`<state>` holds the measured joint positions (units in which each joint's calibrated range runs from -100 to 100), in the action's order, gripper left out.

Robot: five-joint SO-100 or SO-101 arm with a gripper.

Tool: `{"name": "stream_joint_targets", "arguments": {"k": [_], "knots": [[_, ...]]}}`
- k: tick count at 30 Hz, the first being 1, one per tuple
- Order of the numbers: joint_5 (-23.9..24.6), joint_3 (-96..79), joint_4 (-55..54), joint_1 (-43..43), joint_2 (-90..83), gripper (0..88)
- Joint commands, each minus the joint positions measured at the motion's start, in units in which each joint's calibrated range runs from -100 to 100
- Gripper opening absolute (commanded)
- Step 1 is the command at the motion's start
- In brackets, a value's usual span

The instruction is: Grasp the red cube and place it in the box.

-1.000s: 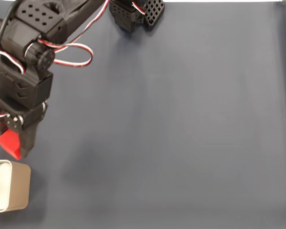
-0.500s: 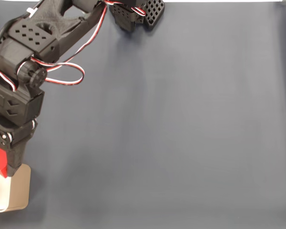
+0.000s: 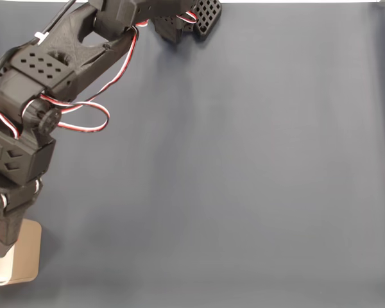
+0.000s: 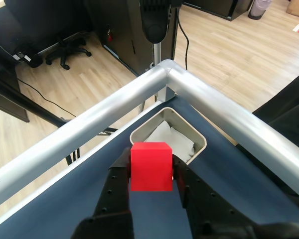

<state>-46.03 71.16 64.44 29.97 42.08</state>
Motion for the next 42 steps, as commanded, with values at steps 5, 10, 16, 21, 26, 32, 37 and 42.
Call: {"name": "stream_joint_targets", "arguments": {"k": [5,10,16,21,26,32,37,42], "knots": [[0.8,3.2,-5.3,1.1,1.2,0.2],[0.7,3.2,-7.2,1.6,2.6,0.2],[0.4,3.2,-8.7,2.3,4.0,0.2],[0.3,3.2,-9.0,3.1,4.6,0.2],[0.1,3.2,-10.0,3.6,5.0,0.2],[0.2,3.2,-11.0,3.8,5.4,0.4],[0.2,3.2,-11.1,3.6,5.6,0.5],[0.1,3.2,-11.0,3.5,5.6,0.6]]}}
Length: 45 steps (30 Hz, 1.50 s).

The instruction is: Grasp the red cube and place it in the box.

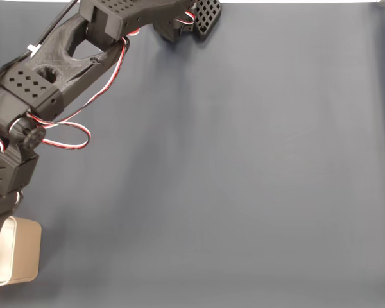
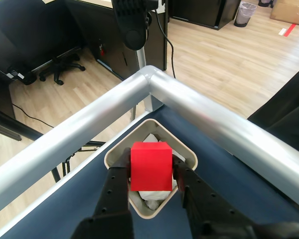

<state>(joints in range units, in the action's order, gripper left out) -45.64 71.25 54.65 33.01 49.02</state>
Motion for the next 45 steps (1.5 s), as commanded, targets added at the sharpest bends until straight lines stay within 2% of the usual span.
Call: {"name": "stream_joint_targets", "arguments": {"k": [1,22,29,32,39,45], "knots": [[-0.3,3.1,-1.2,0.4,-1.4,0.7],[-0.2,2.9,-1.0,0.3,-1.7,1.4],[0.1,2.9,-1.0,0.3,-1.9,4.8],[0.4,2.7,-0.9,0.4,-2.0,9.9],[2.4,3.1,-1.5,0.7,-2.5,33.8],[2.7,3.1,-1.6,0.9,-2.6,42.6]]}}
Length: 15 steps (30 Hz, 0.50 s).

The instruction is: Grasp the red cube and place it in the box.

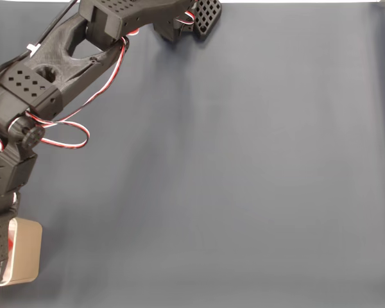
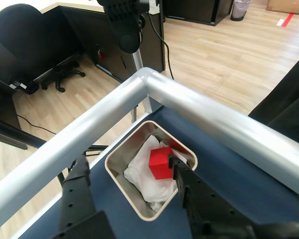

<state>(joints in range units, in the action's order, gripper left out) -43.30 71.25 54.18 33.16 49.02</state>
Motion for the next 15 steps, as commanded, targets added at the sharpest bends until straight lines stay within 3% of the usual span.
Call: {"name": "stream_joint_targets", "arguments": {"k": [1,15], "knots": [[0.4,3.1,-1.1,0.7,-2.6,43.3],[0.6,3.1,-2.4,0.9,-2.7,45.1]]}}
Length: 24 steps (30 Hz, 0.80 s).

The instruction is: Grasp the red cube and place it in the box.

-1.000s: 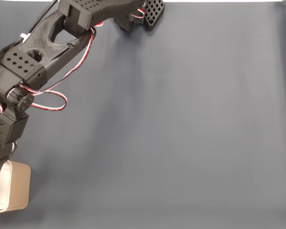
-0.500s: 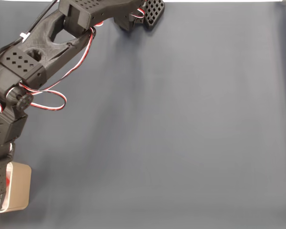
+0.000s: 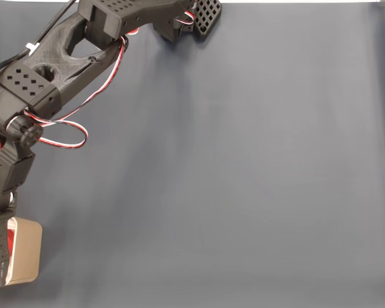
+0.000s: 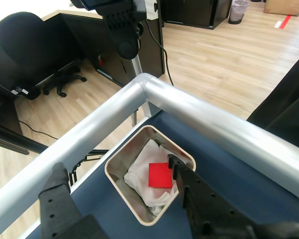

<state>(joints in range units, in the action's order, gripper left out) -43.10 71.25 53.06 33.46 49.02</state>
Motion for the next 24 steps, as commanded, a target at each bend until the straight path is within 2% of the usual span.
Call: {"name": "stream_joint_targets", "arguments": {"k": [1,6,9,11,16,18,24], "knots": [[0.4,3.1,-1.3,0.6,-2.7,45.1],[0.4,3.0,-1.4,0.6,-3.0,43.6],[0.5,2.9,-1.5,0.6,-3.3,38.6],[0.4,3.0,-1.5,0.5,-3.3,31.8],[0.2,2.7,-1.5,0.2,-4.0,7.9],[-0.2,2.2,-1.2,0.1,-4.5,1.8],[-0.8,-2.3,-0.1,-0.6,-8.5,0.0]]}}
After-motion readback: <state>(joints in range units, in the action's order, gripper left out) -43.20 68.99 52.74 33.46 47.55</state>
